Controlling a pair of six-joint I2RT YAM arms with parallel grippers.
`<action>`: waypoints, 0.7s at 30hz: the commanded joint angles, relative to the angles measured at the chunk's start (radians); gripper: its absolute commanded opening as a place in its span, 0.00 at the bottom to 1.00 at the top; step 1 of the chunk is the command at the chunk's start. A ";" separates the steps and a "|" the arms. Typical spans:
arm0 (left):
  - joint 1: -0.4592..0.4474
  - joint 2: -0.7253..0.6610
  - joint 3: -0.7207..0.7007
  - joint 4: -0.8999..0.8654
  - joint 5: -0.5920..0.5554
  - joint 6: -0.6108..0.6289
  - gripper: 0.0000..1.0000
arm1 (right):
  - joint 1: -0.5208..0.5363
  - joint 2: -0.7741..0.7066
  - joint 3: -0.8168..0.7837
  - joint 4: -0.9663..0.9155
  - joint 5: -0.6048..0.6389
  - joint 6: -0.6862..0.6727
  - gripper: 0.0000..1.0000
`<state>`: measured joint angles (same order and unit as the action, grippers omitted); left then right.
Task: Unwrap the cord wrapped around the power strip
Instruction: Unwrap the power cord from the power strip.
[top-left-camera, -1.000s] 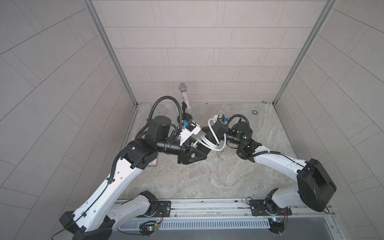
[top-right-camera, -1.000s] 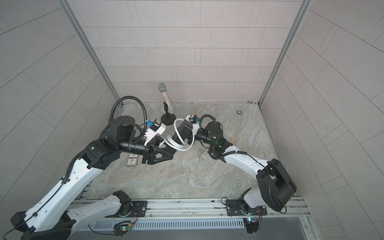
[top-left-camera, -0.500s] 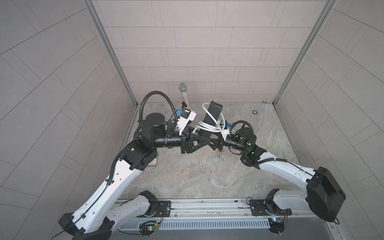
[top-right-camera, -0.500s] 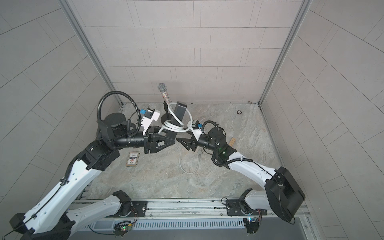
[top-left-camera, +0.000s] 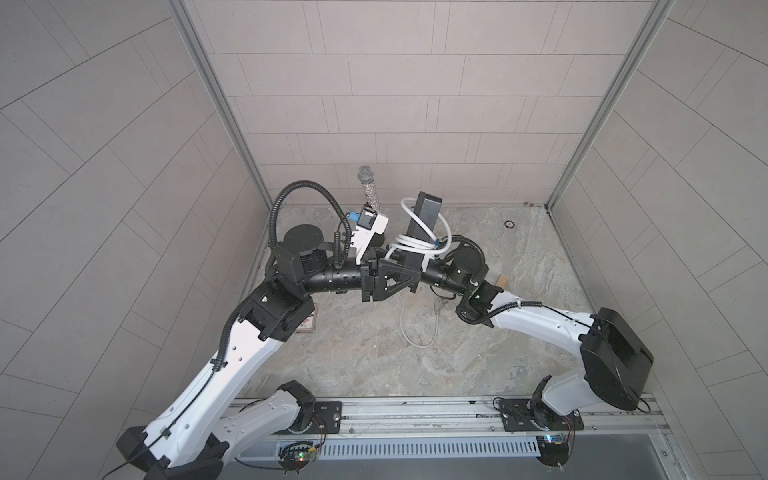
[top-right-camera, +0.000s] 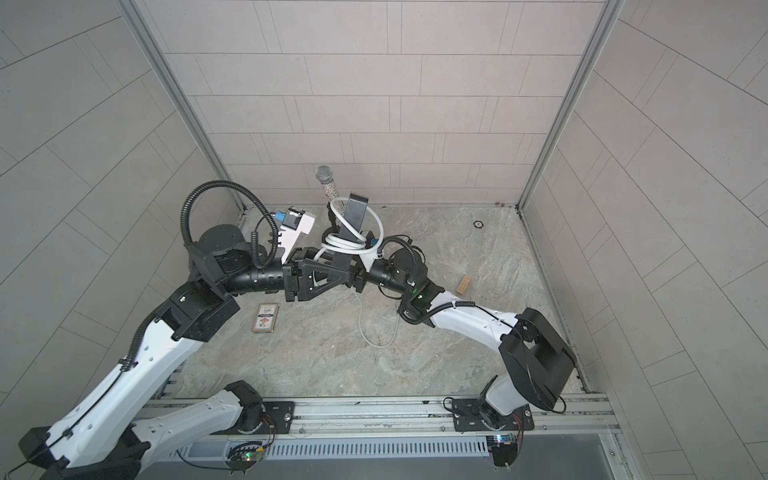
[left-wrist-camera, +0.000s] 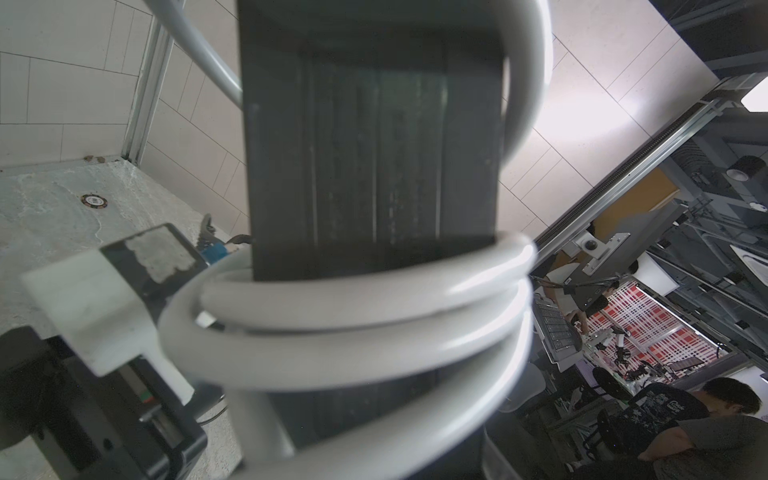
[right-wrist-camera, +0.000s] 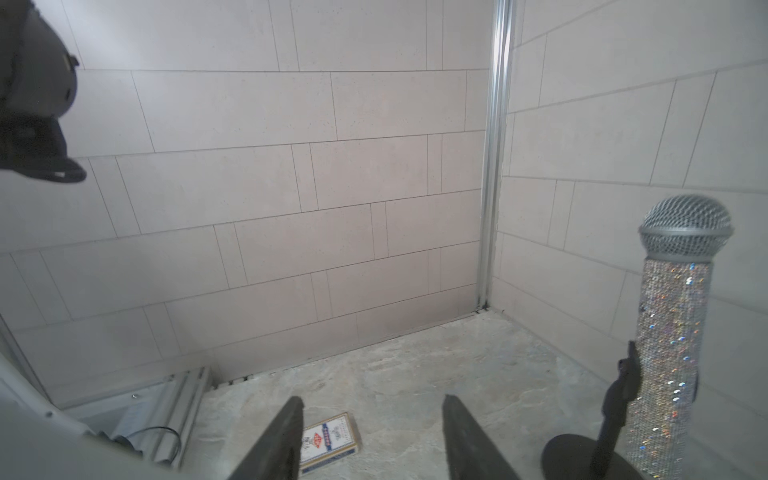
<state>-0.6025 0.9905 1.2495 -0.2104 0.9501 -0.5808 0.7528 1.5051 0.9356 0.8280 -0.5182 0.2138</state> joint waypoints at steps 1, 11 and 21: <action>0.003 -0.042 -0.003 0.099 0.028 -0.005 0.00 | -0.002 0.002 0.010 0.059 0.036 0.015 0.23; 0.003 -0.163 -0.131 -0.232 0.061 0.232 0.00 | -0.128 -0.163 0.009 -0.280 0.043 -0.068 0.00; 0.003 -0.050 -0.084 -0.686 -0.083 0.598 0.00 | -0.244 -0.314 0.254 -0.842 0.107 -0.285 0.00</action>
<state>-0.6025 0.9241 1.1217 -0.7563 0.9077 -0.1513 0.5365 1.2465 1.1233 0.1696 -0.4541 0.0227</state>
